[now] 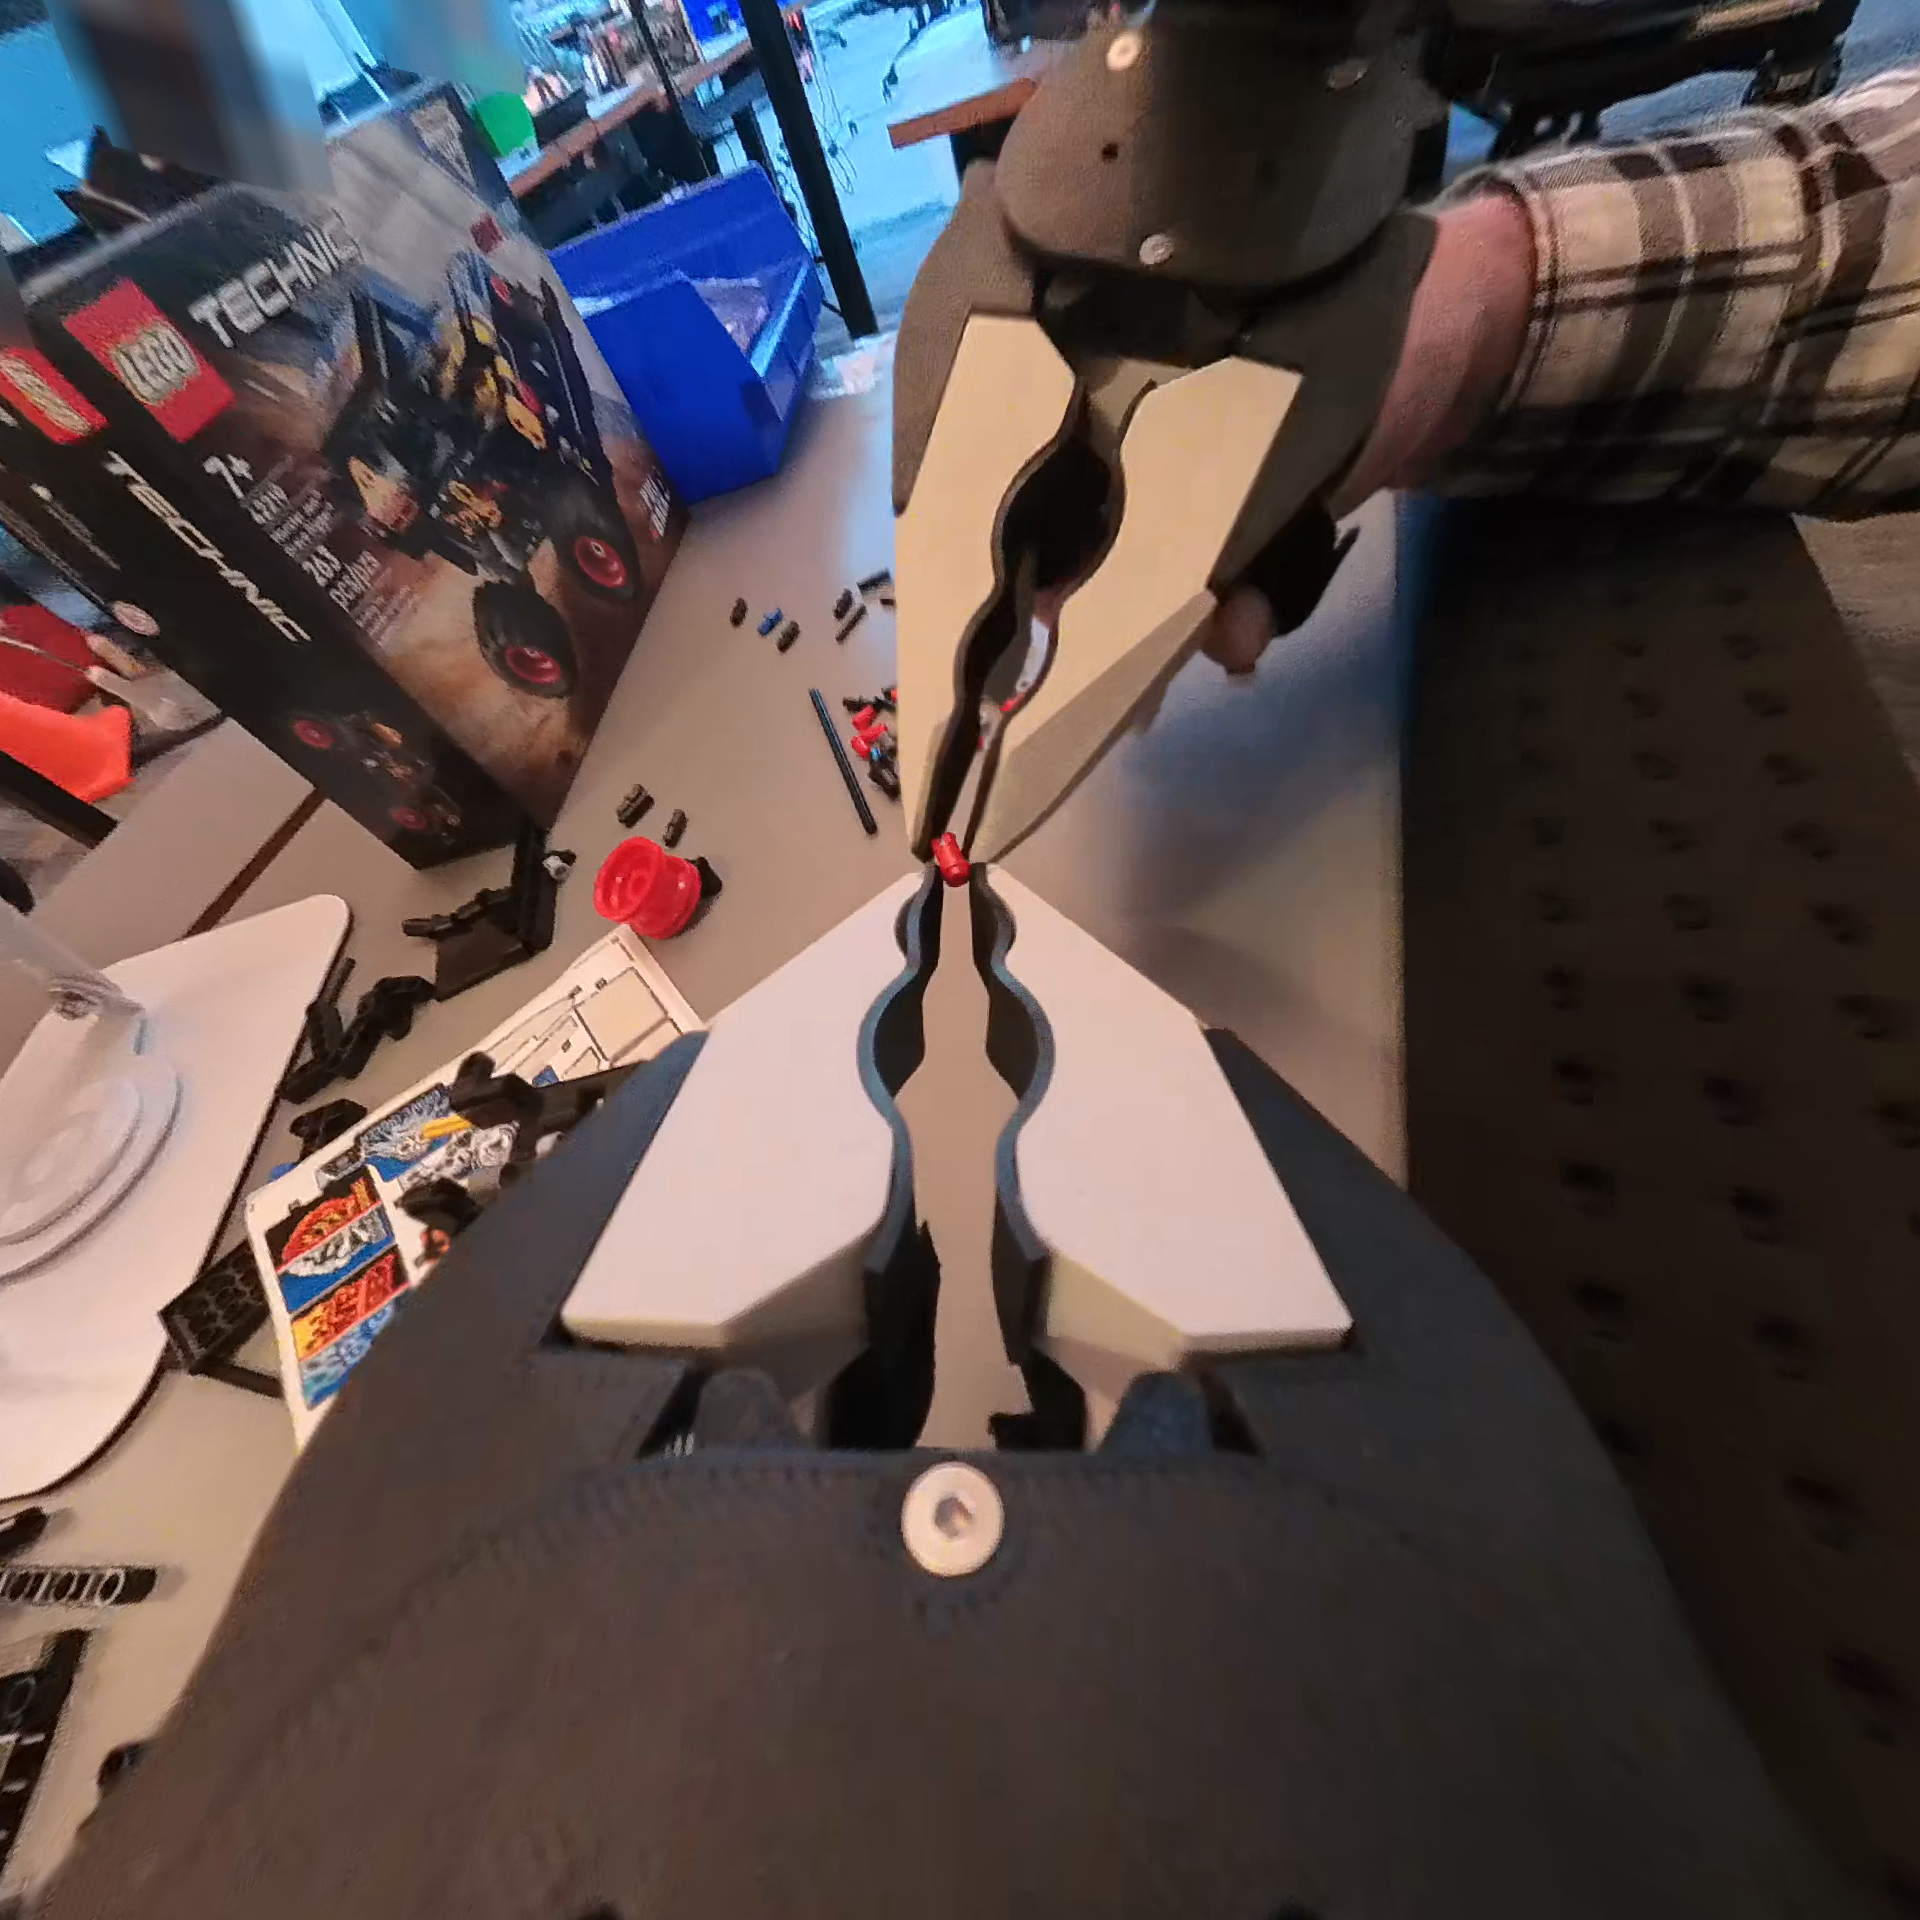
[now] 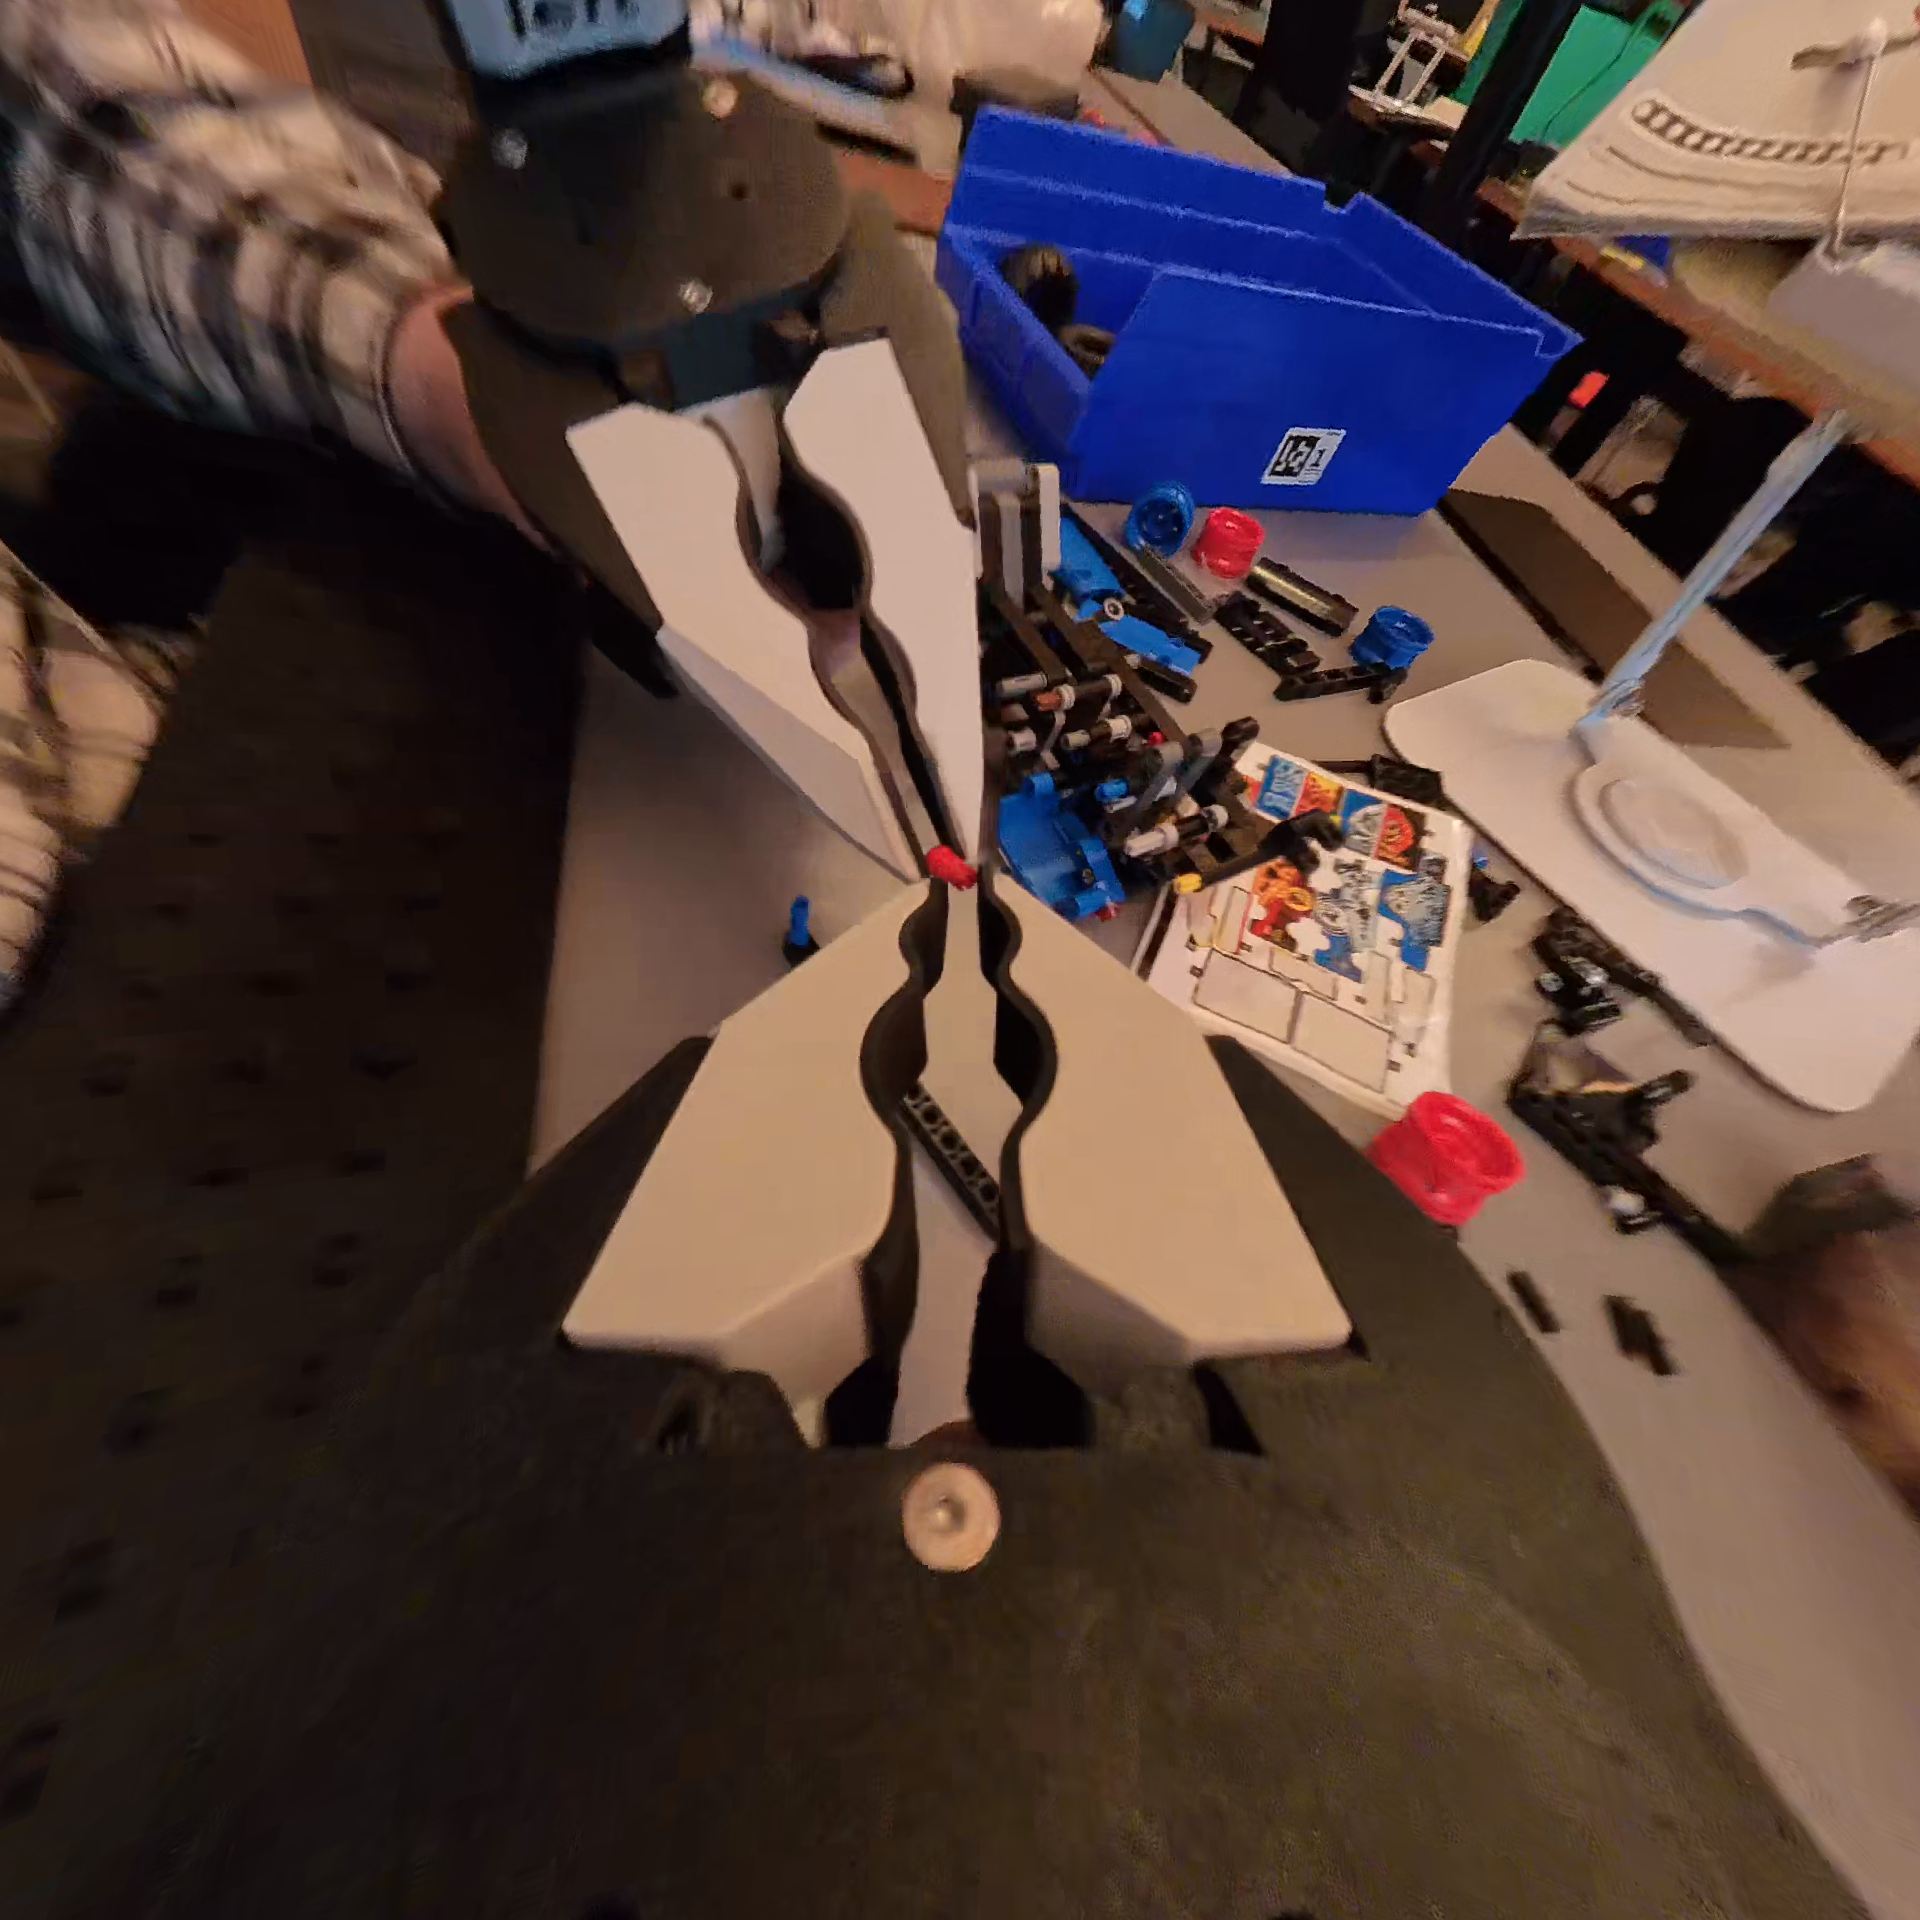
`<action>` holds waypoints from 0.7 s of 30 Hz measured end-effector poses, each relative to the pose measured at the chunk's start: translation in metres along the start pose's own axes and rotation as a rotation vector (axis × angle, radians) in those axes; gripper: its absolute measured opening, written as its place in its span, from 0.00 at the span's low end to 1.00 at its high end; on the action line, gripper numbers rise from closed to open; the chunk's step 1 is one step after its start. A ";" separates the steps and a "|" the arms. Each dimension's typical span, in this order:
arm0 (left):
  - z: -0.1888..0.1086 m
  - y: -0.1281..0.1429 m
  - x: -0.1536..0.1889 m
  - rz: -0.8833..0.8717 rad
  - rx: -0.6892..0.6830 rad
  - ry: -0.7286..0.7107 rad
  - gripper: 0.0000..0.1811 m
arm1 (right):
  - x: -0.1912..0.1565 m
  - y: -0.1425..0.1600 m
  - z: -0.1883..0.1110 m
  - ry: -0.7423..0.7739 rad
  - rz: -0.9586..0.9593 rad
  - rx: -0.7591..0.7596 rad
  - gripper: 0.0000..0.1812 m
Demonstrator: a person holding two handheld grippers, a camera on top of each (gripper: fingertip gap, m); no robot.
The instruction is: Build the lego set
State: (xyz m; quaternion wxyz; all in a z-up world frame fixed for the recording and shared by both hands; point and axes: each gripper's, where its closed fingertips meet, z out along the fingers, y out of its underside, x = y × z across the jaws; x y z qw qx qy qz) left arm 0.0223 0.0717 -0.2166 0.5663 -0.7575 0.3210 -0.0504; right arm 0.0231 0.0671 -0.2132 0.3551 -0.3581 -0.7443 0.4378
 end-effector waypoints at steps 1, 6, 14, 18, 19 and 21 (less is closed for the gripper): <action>-0.001 -0.002 -0.001 0.008 0.013 -0.010 0.02 | 0.001 -0.002 -0.001 -0.019 0.057 0.022 0.02; -0.005 -0.014 -0.011 0.148 0.052 -0.134 0.02 | 0.002 -0.011 -0.008 -0.151 0.337 0.130 0.02; -0.007 -0.021 -0.017 0.270 0.074 -0.218 0.02 | 0.003 -0.023 -0.012 -0.250 0.524 0.236 0.02; -0.007 -0.024 -0.018 0.324 0.075 -0.255 0.02 | 0.005 -0.024 -0.014 -0.275 0.590 0.258 0.04; -0.007 -0.024 -0.018 0.341 0.074 -0.267 0.02 | 0.004 -0.025 -0.014 -0.286 0.593 0.261 0.04; -0.006 -0.025 -0.018 0.366 0.069 -0.278 0.02 | 0.002 -0.032 -0.016 -0.305 0.603 0.297 0.05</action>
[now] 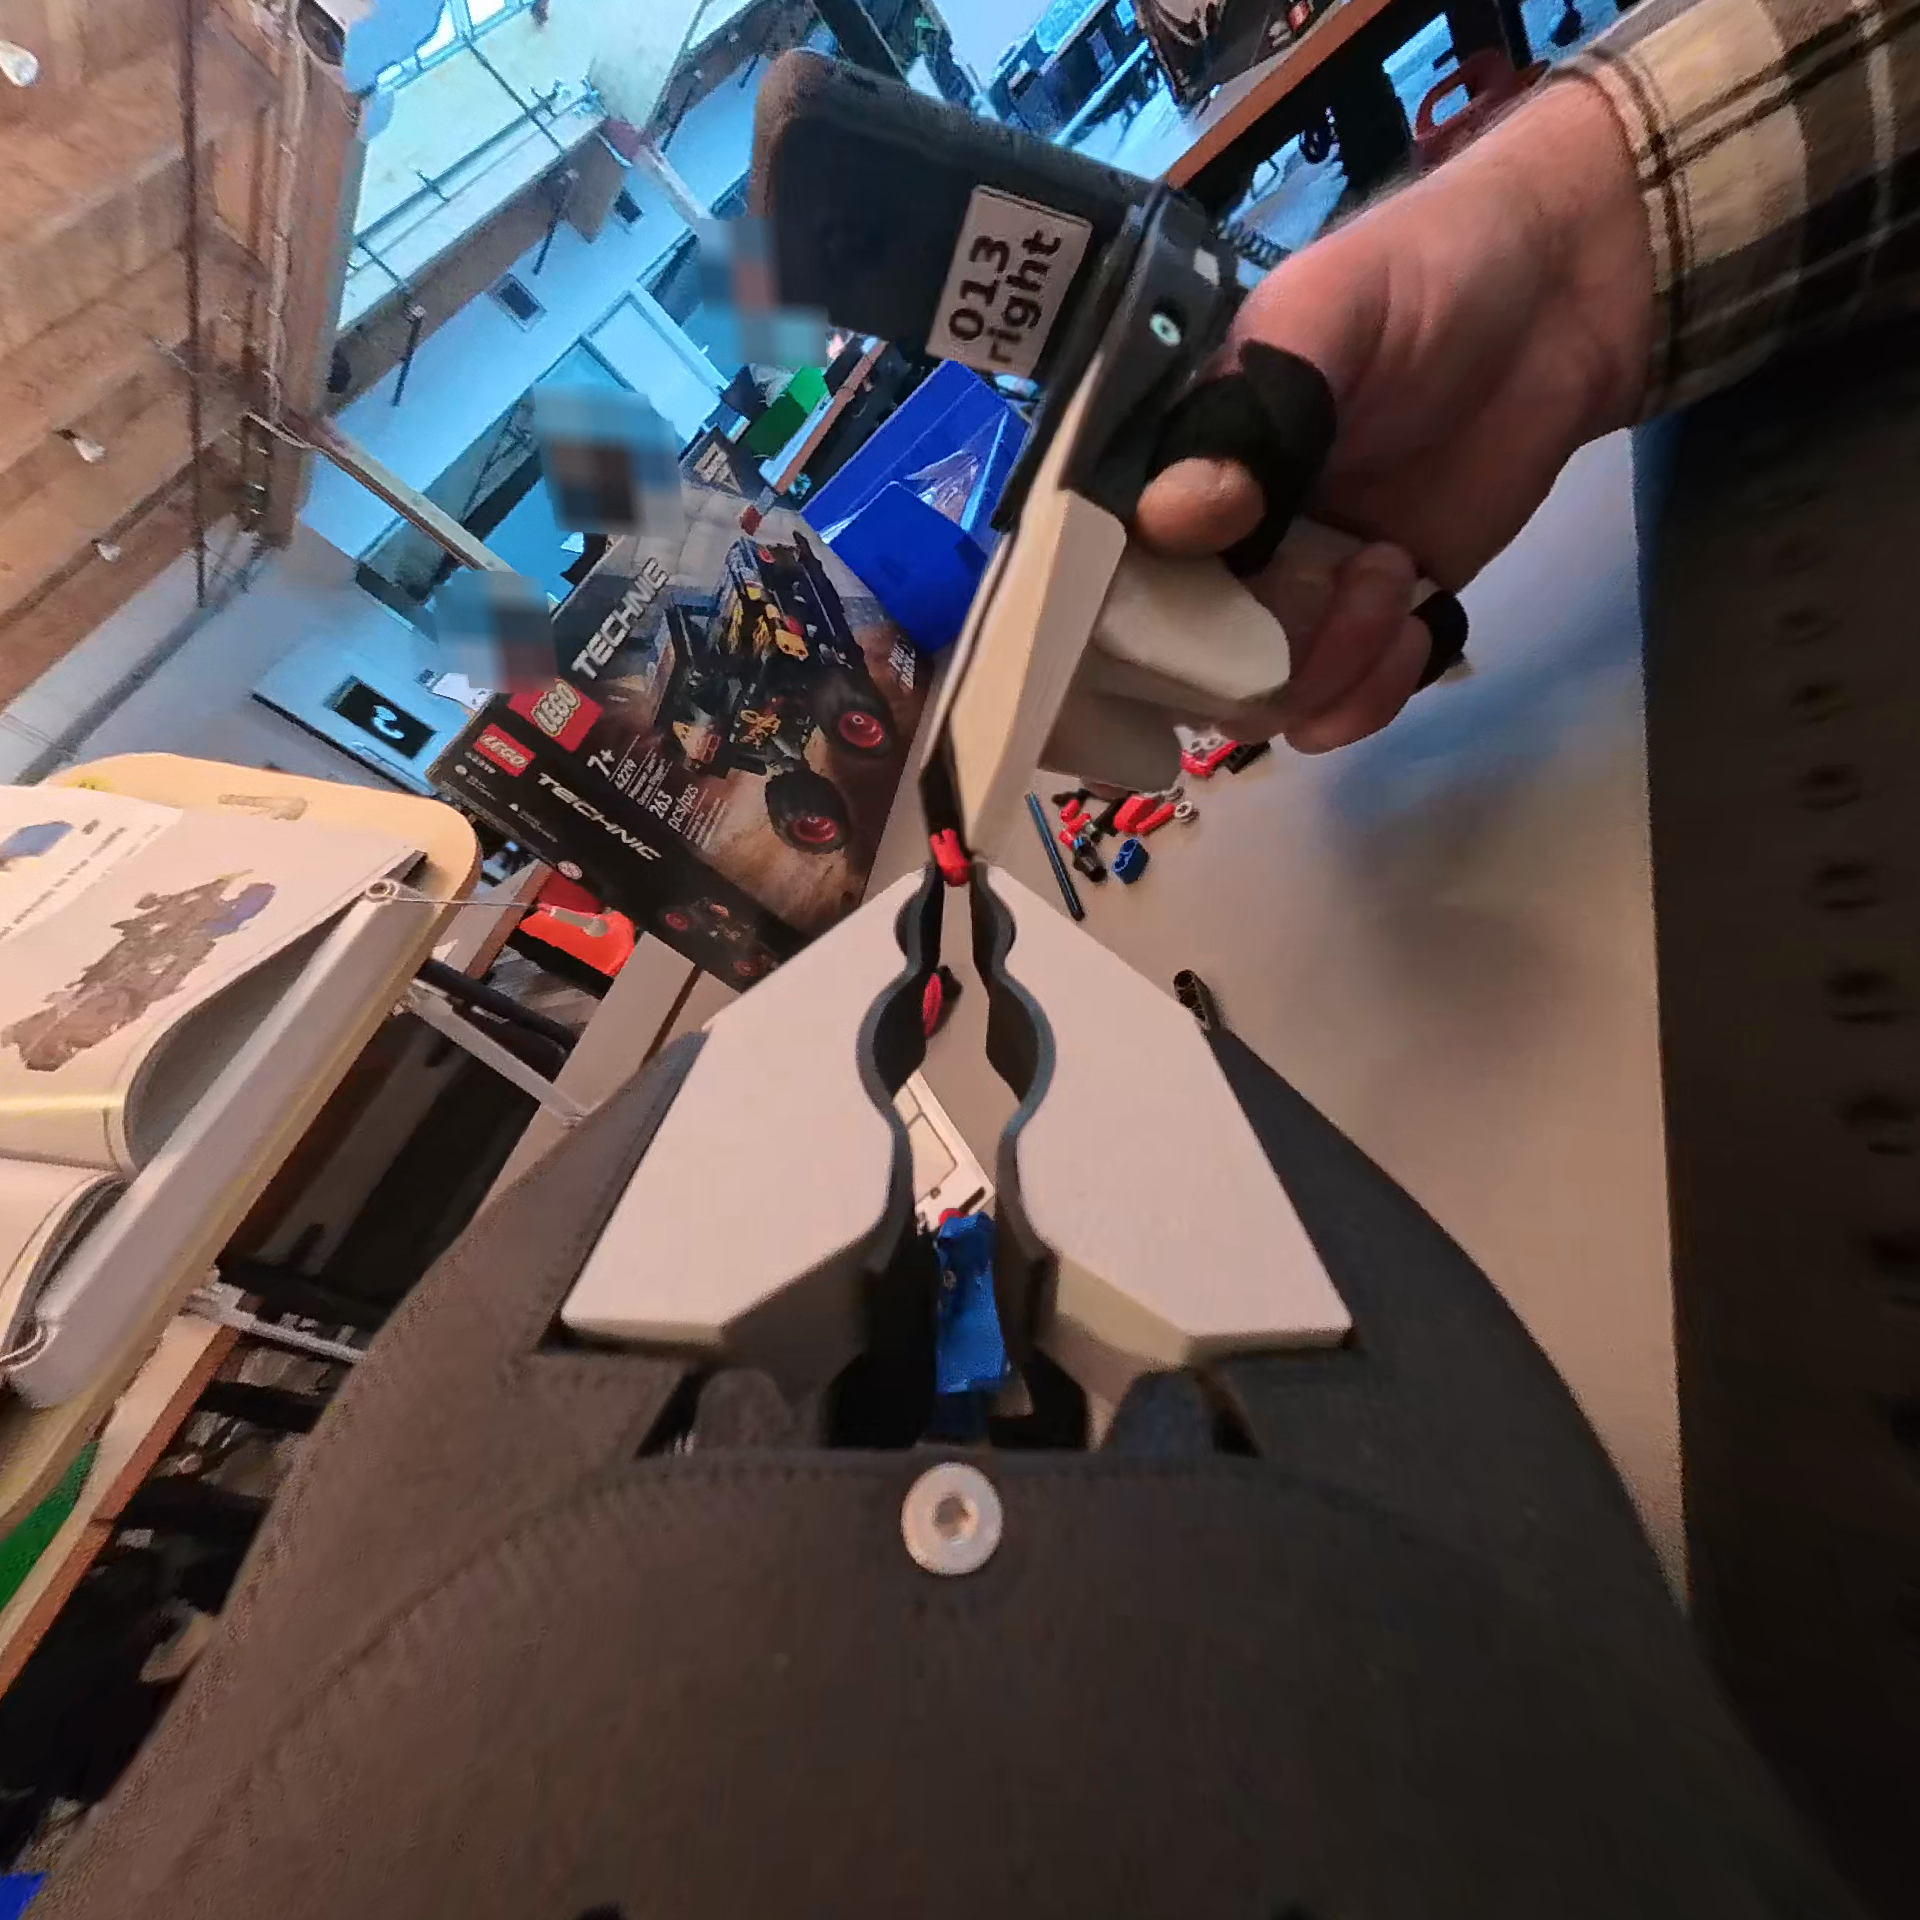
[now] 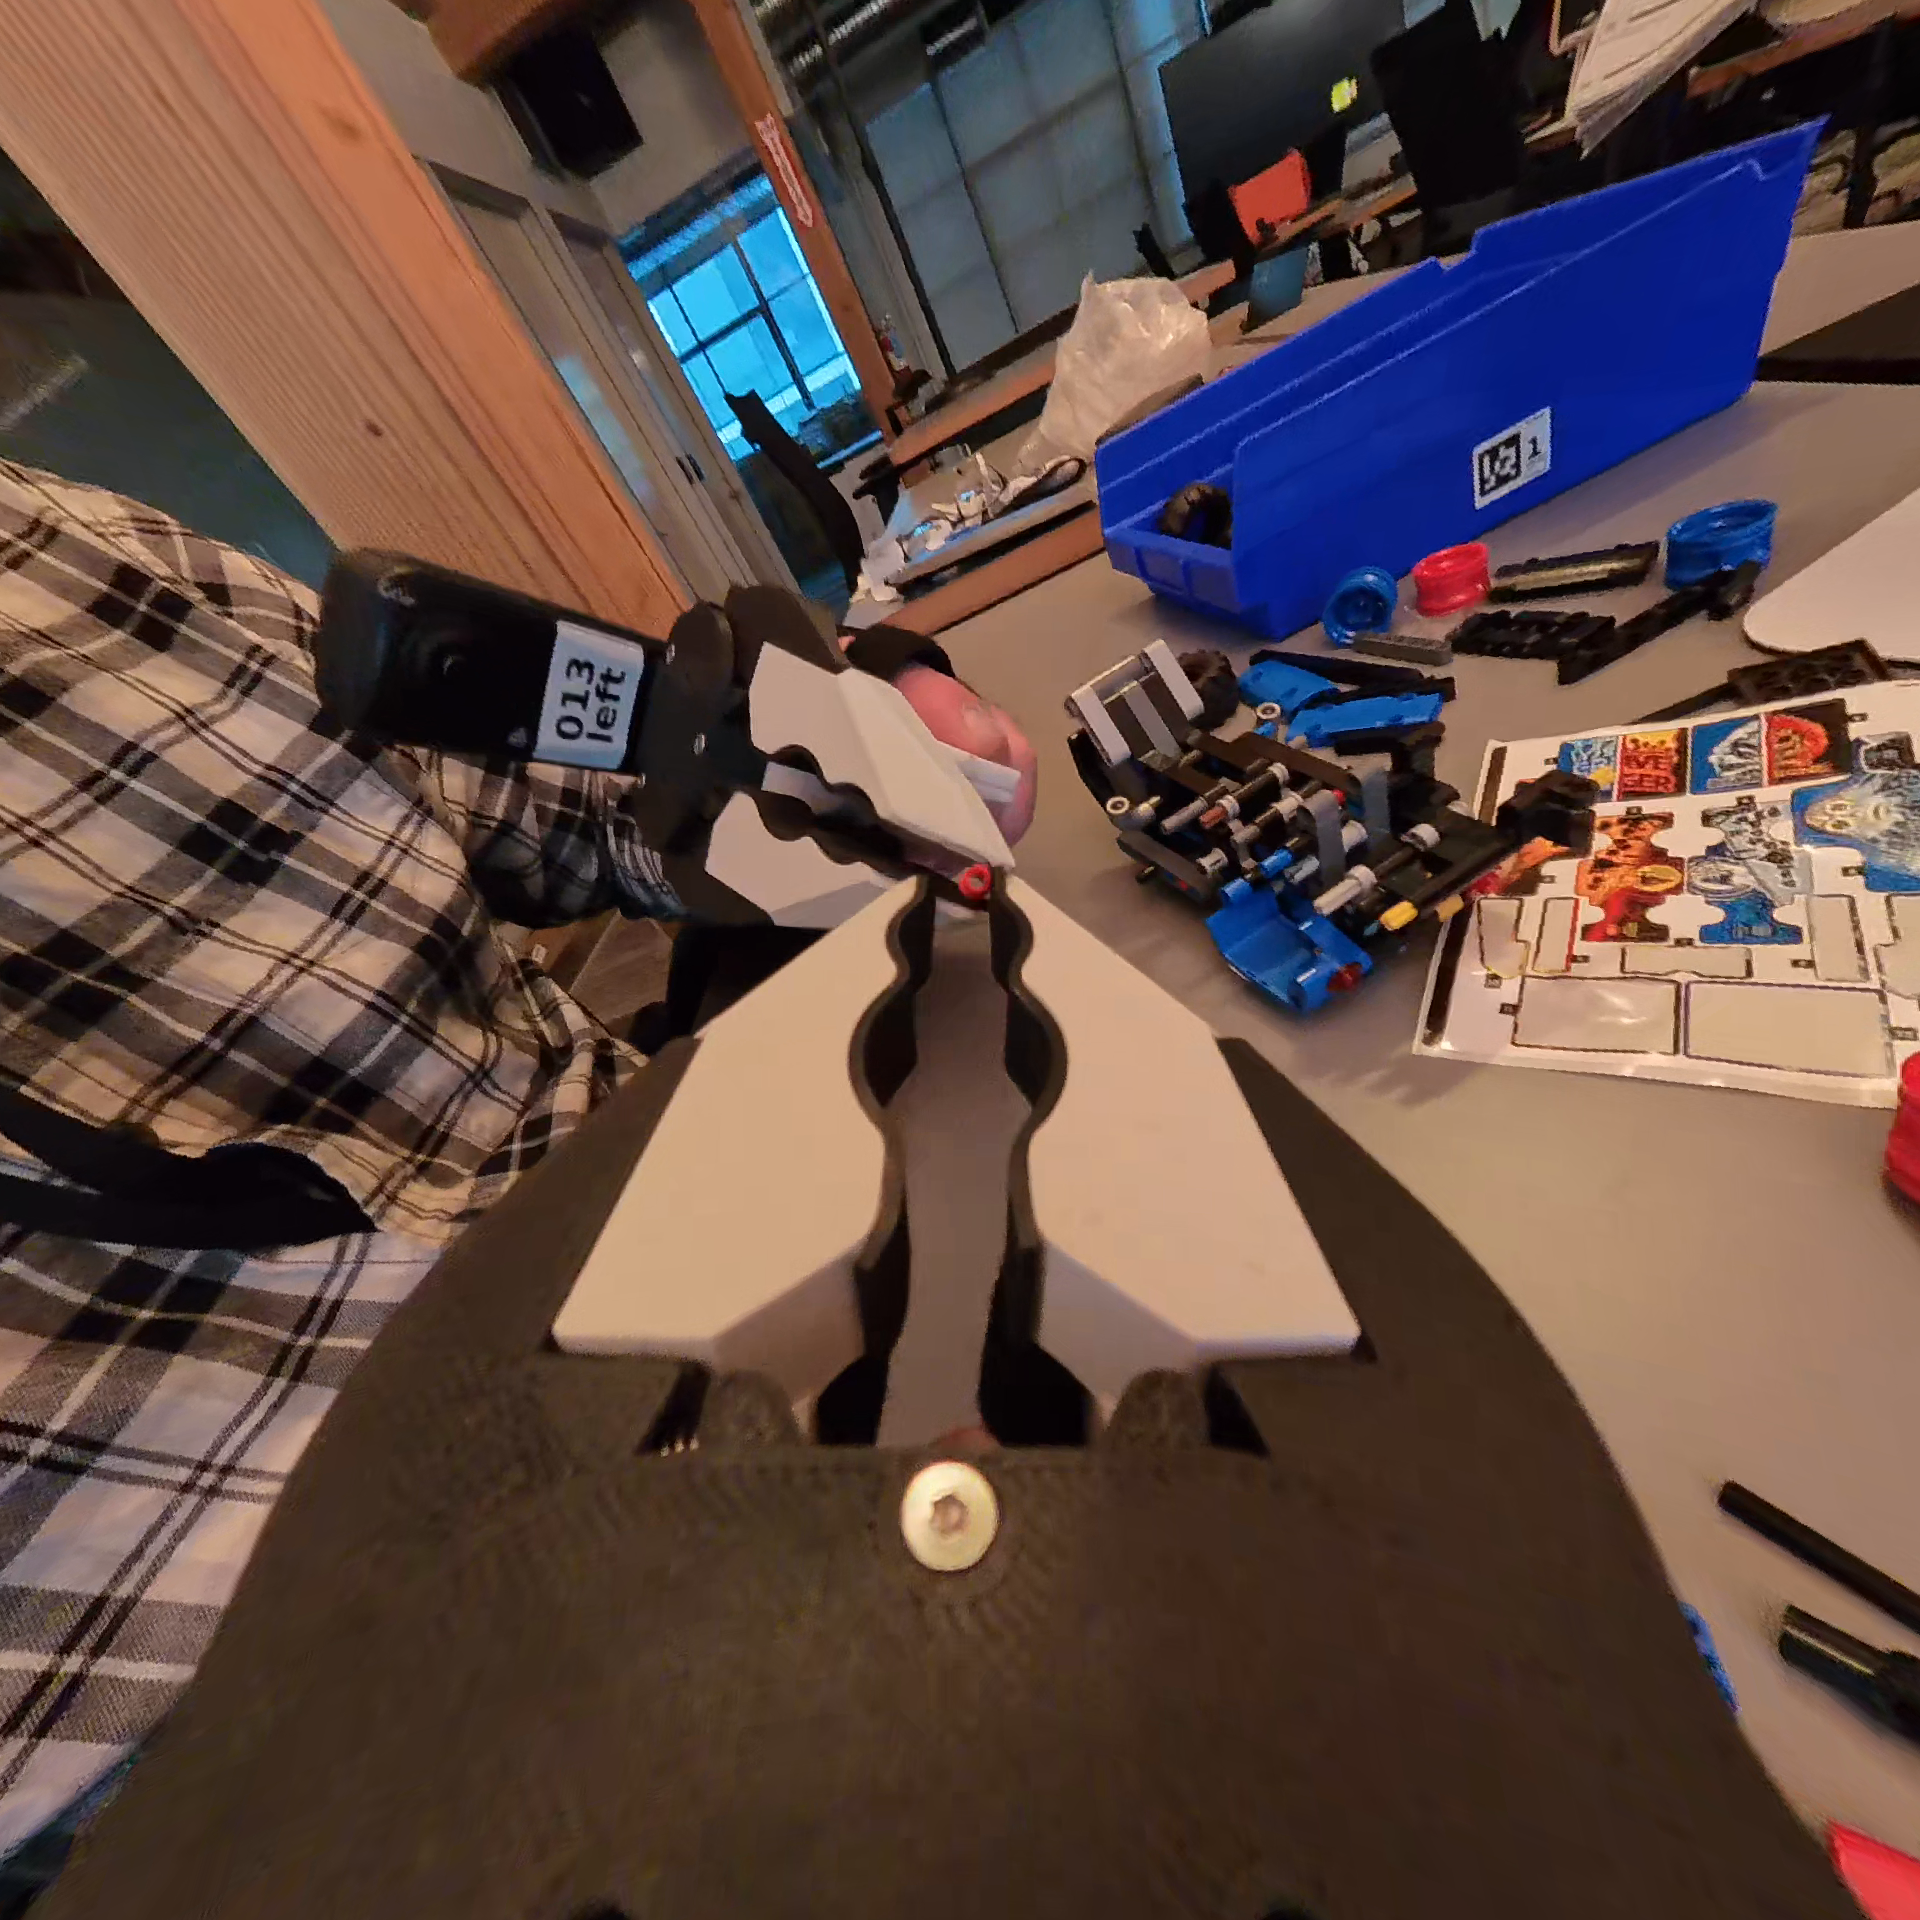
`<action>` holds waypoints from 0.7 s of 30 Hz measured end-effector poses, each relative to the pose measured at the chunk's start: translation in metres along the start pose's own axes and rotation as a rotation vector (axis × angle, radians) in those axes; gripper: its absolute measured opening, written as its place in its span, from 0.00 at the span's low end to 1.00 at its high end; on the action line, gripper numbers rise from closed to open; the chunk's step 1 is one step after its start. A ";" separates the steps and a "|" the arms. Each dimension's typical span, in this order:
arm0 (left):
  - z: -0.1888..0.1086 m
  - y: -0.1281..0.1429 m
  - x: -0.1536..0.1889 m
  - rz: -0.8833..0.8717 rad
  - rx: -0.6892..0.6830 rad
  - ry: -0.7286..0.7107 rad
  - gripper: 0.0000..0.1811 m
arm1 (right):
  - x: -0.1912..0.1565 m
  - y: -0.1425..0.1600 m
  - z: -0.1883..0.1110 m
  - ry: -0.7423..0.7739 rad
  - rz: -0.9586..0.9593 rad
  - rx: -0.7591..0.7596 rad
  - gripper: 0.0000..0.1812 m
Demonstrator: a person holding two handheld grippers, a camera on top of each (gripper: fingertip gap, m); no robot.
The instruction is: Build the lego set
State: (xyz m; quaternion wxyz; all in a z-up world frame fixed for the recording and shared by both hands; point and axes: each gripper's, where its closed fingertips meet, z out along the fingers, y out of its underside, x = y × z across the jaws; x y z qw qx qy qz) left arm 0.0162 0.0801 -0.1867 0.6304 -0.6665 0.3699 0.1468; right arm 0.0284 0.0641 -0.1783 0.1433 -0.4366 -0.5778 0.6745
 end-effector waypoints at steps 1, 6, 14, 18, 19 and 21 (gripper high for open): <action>0.000 0.000 -0.001 0.008 -0.001 -0.013 0.02 | -0.001 -0.001 0.000 -0.005 0.003 0.009 0.05; 0.001 0.000 -0.002 0.037 -0.009 -0.028 0.02 | 0.003 -0.001 -0.001 0.009 0.008 0.017 0.01; 0.005 0.011 0.003 0.003 -0.058 0.010 0.02 | 0.013 0.007 -0.001 0.123 -0.126 -0.064 0.01; 0.008 0.024 0.017 -0.059 -0.121 0.105 0.06 | 0.022 0.019 -0.004 0.184 -0.184 -0.151 0.01; 0.008 0.030 0.021 -0.078 -0.154 0.138 0.09 | 0.026 0.022 -0.007 0.212 -0.207 -0.181 0.01; 0.006 0.039 0.030 -0.146 -0.205 0.209 0.13 | 0.033 0.028 -0.011 0.256 -0.239 -0.231 0.01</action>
